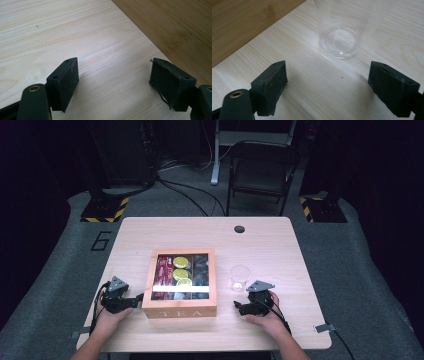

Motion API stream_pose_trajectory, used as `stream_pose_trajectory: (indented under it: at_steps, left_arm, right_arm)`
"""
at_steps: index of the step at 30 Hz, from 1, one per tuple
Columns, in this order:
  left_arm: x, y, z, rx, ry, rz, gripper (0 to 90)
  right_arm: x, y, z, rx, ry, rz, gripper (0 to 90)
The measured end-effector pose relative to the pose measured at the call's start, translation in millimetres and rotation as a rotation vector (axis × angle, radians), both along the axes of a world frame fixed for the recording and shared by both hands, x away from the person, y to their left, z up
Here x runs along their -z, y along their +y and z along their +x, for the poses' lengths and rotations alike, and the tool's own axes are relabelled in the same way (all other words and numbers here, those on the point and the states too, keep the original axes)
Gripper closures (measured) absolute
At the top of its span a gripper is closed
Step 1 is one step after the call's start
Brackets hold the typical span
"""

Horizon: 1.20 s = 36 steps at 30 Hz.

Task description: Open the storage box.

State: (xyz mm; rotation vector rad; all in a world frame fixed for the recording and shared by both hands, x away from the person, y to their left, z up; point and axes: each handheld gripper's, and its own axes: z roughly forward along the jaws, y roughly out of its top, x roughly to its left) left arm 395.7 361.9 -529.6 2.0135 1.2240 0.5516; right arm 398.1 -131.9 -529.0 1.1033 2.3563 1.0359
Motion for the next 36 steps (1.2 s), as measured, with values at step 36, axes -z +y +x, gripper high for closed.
stream_pose_trajectory:
  at_steps: [36]
  left_arm:
    - [-4.6,0.0,1.5,-0.031,0.030,0.010,30.9]
  right_arm:
    - [-7.9,-1.1,-1.4,0.010,0.027,-0.010,42.5]
